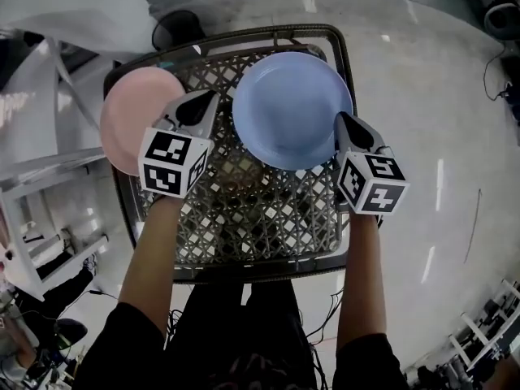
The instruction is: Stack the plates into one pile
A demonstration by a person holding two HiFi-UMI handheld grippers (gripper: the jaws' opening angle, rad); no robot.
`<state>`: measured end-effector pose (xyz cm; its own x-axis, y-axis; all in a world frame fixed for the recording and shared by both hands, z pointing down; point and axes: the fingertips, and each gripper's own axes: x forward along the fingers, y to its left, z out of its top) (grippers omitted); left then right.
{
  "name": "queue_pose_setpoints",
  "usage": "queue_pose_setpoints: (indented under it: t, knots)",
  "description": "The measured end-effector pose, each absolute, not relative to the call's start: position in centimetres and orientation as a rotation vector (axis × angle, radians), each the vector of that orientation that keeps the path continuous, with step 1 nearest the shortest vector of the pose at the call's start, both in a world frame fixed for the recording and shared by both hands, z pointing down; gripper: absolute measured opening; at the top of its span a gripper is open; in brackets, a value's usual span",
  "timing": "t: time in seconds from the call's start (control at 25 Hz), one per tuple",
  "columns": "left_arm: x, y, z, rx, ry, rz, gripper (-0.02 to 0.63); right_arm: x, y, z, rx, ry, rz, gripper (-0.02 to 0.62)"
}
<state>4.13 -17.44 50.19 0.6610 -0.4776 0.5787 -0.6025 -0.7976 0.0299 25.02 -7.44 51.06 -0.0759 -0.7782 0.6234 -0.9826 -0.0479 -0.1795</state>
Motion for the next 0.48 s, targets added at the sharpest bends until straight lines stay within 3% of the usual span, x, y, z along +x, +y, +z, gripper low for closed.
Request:
queue_pose_setpoints:
  t: [0.24,0.48]
  knots:
    - [6.2,-16.9,51.2,2.651,-0.824,0.892,0.002,27.0,-6.3,52.0,1.895,-1.849,0.881,0.032]
    - [6.9,-16.5,52.0,2.613,-0.834,0.884,0.095,27.8,-5.8,53.1,1.897,-1.815,0.914,0.107]
